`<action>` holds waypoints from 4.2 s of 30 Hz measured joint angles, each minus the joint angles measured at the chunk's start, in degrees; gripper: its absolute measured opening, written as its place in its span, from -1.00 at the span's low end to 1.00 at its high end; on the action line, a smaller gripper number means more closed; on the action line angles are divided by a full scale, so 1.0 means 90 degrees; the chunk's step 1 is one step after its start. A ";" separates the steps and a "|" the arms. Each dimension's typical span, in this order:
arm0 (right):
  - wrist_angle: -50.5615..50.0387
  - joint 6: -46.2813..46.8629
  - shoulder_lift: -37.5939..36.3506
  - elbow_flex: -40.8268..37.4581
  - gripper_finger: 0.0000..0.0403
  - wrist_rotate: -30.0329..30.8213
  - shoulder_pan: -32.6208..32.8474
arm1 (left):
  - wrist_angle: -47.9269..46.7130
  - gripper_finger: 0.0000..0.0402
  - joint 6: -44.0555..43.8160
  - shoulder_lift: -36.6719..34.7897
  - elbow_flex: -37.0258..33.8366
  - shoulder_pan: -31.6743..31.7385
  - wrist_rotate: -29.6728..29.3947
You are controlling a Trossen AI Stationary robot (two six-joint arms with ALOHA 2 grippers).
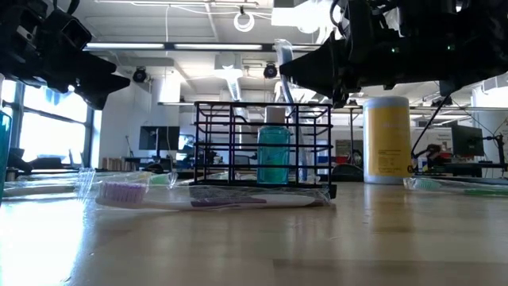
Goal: Pick & Place toothbrushing station
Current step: Put the blue toothbrush into the black wire organizer, then put the green toothbrush into the black wire organizer
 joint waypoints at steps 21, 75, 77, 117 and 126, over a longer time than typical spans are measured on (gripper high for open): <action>0.0052 -0.1091 -0.0759 0.0000 0.22 0.0032 0.0162 | 0.0406 -0.10 0.0026 -0.0004 0.0017 0.0000 0.0000; -0.1146 -0.1679 -0.1569 0.0002 0.23 -0.0168 0.0488 | -0.5486 -0.10 -0.0801 0.7065 0.4668 0.3920 -0.0306; -0.1153 -0.1674 -0.1569 0.0002 0.23 -0.0171 0.0488 | -0.5486 -0.10 -0.0806 0.7205 0.4668 0.3920 -0.0331; -0.1560 -0.1528 -0.2130 0.0000 0.23 -0.0185 0.0665 | -0.4990 -0.93 -0.0124 0.9095 0.4746 0.3727 -0.0709; -0.2774 -0.1151 -0.2906 -0.0003 0.23 -0.0150 0.0924 | -0.7930 -0.96 -0.1043 0.8405 0.6183 0.2703 -0.2296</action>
